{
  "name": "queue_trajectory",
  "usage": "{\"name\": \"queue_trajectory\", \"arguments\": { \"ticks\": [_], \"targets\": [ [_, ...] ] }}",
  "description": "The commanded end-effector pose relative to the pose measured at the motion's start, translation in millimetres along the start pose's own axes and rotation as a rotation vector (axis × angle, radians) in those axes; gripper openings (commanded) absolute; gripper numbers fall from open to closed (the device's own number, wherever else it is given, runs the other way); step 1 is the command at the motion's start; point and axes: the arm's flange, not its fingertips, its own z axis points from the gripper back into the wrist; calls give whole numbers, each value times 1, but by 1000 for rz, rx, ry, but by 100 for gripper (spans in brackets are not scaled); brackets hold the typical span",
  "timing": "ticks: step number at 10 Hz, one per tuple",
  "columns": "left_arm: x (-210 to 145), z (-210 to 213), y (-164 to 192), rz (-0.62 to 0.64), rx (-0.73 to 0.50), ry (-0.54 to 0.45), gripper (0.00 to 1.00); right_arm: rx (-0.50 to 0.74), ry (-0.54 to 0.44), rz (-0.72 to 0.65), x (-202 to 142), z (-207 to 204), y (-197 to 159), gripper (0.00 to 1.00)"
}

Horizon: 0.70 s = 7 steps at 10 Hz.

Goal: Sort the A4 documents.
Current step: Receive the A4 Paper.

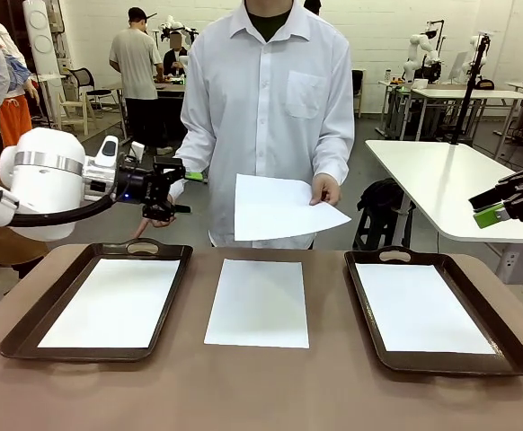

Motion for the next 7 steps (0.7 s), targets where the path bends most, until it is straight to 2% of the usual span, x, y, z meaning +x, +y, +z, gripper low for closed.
{"name": "queue_trajectory", "arguments": {
  "ticks": [1,2,5,7],
  "targets": [
    [3,-26,1,40,-23,45,100,1,5,-3,-1,-1,0,100],
    [3,-37,6,65,-22,76,100,1,5,-3,-1,-1,0,100],
    [9,-55,8,108,-117,75,100,1,5,-3,-1,-1,0,100],
    [5,-72,9,161,-182,125,100,1,5,-3,-1,-1,0,100]
  ]
}}
